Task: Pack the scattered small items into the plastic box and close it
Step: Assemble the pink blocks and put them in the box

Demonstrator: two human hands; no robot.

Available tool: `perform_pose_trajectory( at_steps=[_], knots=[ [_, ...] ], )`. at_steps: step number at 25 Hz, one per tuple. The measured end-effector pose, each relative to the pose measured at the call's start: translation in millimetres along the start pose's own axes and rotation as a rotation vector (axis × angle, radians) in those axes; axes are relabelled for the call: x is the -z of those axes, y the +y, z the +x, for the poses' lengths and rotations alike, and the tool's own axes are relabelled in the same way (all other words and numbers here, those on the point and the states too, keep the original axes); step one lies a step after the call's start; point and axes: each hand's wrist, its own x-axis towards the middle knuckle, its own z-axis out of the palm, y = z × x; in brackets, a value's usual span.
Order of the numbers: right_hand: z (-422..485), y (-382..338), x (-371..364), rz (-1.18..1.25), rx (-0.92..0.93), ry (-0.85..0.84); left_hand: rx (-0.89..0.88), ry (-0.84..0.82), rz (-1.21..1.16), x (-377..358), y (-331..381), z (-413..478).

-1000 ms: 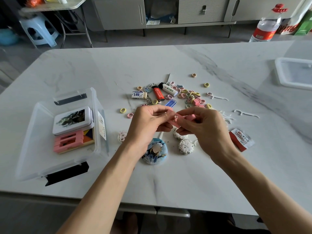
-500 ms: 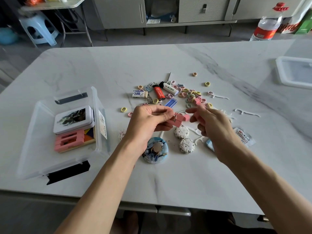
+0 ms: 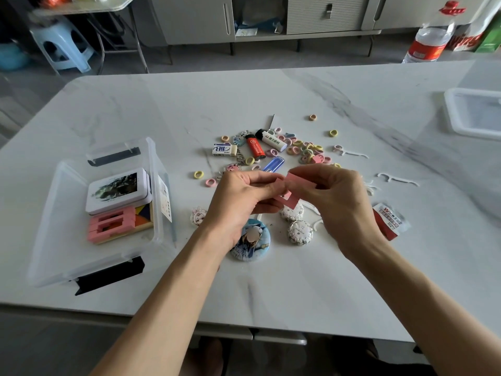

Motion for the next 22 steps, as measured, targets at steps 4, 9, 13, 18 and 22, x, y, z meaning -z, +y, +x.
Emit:
perform_pose_trajectory(
  at_steps=[4, 9, 13, 18, 22],
  knots=[
    [-2.0, -0.9, -2.4, -0.231, 0.063, -0.006, 0.030, 0.028, -0.053, 0.8, 0.0, 1.6],
    [-1.3, -1.6, -1.7, -0.090, 0.012, -0.051, 0.006, 0.043, -0.018, -1.0, -0.6, 1.0],
    [-1.0, 0.3, 0.3, -0.146, 0.006, -0.024, -0.011, 0.068, -0.002, -1.0, -1.4, 1.2],
    [-1.7, -2.2, 1.1, -0.158, 0.030, -0.017, -0.027, 0.053, 0.014, 0.4, -0.9, 0.3],
    [-2.8, -3.4, -1.0, -0.134, 0.035, -0.018, -0.058, 0.101, 0.014, 1.1, -0.3, 0.1]
  ],
)
